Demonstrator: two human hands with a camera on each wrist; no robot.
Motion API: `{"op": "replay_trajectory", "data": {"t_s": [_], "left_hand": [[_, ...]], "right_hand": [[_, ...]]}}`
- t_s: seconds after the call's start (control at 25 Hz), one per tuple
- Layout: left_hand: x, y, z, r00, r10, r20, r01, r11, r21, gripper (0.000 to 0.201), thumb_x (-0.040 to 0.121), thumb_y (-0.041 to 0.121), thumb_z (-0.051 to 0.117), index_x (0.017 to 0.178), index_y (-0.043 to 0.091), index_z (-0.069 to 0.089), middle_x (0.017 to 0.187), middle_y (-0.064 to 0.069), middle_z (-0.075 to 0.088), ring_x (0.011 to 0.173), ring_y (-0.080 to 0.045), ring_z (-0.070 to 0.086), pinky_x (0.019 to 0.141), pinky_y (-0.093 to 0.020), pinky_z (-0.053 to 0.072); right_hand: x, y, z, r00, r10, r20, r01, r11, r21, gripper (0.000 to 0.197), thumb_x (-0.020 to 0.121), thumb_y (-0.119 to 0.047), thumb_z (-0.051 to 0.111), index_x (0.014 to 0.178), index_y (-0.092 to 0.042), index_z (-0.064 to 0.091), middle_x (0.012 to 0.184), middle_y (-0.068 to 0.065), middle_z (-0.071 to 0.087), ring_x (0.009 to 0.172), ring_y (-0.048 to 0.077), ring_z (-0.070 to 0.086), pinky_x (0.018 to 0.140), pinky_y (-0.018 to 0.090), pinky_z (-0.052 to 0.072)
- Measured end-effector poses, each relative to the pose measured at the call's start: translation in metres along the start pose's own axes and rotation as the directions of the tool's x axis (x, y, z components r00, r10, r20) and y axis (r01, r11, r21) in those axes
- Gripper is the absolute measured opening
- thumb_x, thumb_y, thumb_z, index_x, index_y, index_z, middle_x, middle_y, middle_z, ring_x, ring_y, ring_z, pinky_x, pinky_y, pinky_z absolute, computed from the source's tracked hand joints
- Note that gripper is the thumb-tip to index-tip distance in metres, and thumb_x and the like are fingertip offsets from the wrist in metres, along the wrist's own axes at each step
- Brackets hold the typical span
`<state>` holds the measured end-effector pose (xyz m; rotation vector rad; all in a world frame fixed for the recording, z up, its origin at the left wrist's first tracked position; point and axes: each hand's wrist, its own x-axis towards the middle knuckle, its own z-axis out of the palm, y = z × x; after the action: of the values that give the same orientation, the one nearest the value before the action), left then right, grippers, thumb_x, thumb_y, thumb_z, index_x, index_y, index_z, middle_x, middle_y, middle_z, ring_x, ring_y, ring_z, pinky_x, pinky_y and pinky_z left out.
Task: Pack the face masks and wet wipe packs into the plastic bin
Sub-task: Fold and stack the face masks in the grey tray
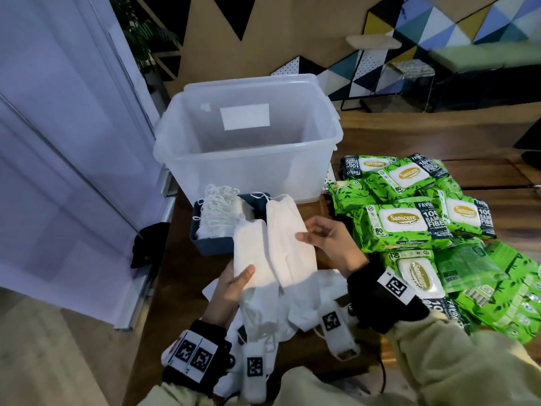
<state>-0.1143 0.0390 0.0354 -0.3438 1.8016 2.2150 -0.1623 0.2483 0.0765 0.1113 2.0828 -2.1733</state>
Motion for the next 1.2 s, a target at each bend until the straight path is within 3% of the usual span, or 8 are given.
{"op": "replay_trajectory", "data": {"t_s": [0.08, 0.2, 0.28, 0.4, 0.6, 0.76, 0.88, 1.2], "left_hand": [[0.002, 0.002, 0.011, 1.000, -0.002, -0.022, 0.000, 0.994, -0.108, 0.034, 0.096, 0.002, 0.043, 0.129, -0.005, 0.046, 0.098, -0.003, 0.070, 0.079, -0.009, 0.070, 0.068, -0.021, 0.056], [0.003, 0.003, 0.021, 0.991, -0.104, -0.085, 0.084, 0.974, -0.210, 0.028, 0.099, 0.008, 0.037, 0.117, 0.002, 0.057, 0.105, -0.014, 0.066, 0.066, -0.007, 0.070, 0.058, -0.020, 0.055], [0.004, 0.003, 0.024, 0.982, -0.165, -0.096, 0.128, 0.942, -0.310, 0.030, 0.098, 0.028, 0.038, 0.110, 0.008, 0.057, 0.111, -0.014, 0.064, 0.068, -0.011, 0.069, 0.056, -0.021, 0.054], [0.006, 0.004, 0.023, 0.985, -0.172, -0.017, 0.151, 0.906, -0.395, 0.059, 0.089, 0.047, 0.043, 0.129, 0.003, 0.046, 0.106, -0.012, 0.069, 0.088, -0.020, 0.070, 0.067, -0.028, 0.057], [-0.004, 0.007, 0.021, 0.999, 0.045, 0.020, -0.042, 0.990, -0.132, 0.021, 0.092, -0.007, 0.045, 0.110, 0.000, 0.055, 0.082, 0.001, 0.074, 0.071, -0.005, 0.070, 0.059, -0.014, 0.052], [-0.001, 0.007, 0.019, 0.996, 0.084, 0.036, -0.078, 0.984, -0.160, 0.046, 0.081, 0.013, 0.070, 0.119, -0.004, 0.051, 0.079, 0.004, 0.075, 0.073, -0.009, 0.071, 0.060, -0.017, 0.053], [0.000, 0.006, 0.019, 0.999, 0.044, 0.023, -0.040, 0.984, -0.173, 0.033, 0.093, -0.001, 0.045, 0.125, -0.007, 0.047, 0.080, 0.002, 0.075, 0.073, -0.010, 0.071, 0.061, -0.019, 0.055], [0.000, 0.001, 0.018, 1.000, -0.021, -0.003, 0.020, 0.968, -0.252, 0.036, 0.093, -0.008, 0.041, 0.128, -0.013, 0.044, 0.109, -0.021, 0.063, 0.073, -0.006, 0.070, 0.062, -0.017, 0.054]], "right_hand": [[-0.002, 0.006, 0.016, 0.996, 0.077, 0.053, -0.075, 0.997, -0.028, 0.025, 0.075, 0.005, 0.071, 0.067, -0.013, 0.055, 0.062, -0.002, 0.056, 0.043, -0.003, 0.047, 0.043, 0.013, 0.036], [-0.002, 0.016, 0.032, 0.988, 0.127, 0.083, -0.111, 0.978, -0.176, 0.025, 0.072, -0.002, 0.076, 0.066, -0.017, 0.057, 0.067, 0.001, 0.058, 0.044, -0.003, 0.050, 0.041, 0.015, 0.039], [-0.003, 0.017, 0.038, 0.989, 0.125, 0.073, -0.104, 0.965, -0.242, 0.024, 0.072, -0.006, 0.078, 0.066, -0.016, 0.057, 0.064, 0.000, 0.058, 0.042, -0.002, 0.050, 0.040, 0.018, 0.042], [-0.006, 0.013, 0.042, 0.992, 0.115, 0.056, -0.091, 0.942, -0.323, 0.021, 0.073, -0.010, 0.078, 0.070, -0.013, 0.058, 0.061, -0.001, 0.057, 0.037, -0.002, 0.047, 0.038, 0.016, 0.041], [-0.006, 0.013, 0.047, 0.990, 0.139, 0.034, -0.120, 0.936, -0.332, 0.024, 0.072, -0.011, 0.079, 0.070, -0.012, 0.055, 0.058, -0.002, 0.058, 0.037, 0.004, 0.051, 0.041, 0.022, 0.048], [-0.004, 0.010, 0.042, 0.981, 0.185, 0.060, -0.167, 0.961, -0.220, 0.025, 0.075, -0.008, 0.076, 0.070, -0.010, 0.052, 0.062, 0.002, 0.059, 0.038, 0.004, 0.053, 0.040, 0.022, 0.047], [-0.002, 0.008, 0.041, 0.978, 0.194, 0.076, -0.176, 0.965, -0.193, 0.025, 0.075, -0.006, 0.075, 0.072, -0.009, 0.051, 0.065, 0.004, 0.059, 0.040, 0.006, 0.055, 0.039, 0.021, 0.047], [-0.001, 0.012, 0.048, 0.985, 0.150, 0.085, -0.101, 0.901, -0.421, 0.025, 0.074, -0.015, 0.078, 0.075, -0.012, 0.053, 0.062, -0.003, 0.058, 0.037, 0.000, 0.052, 0.041, 0.020, 0.048]]}}
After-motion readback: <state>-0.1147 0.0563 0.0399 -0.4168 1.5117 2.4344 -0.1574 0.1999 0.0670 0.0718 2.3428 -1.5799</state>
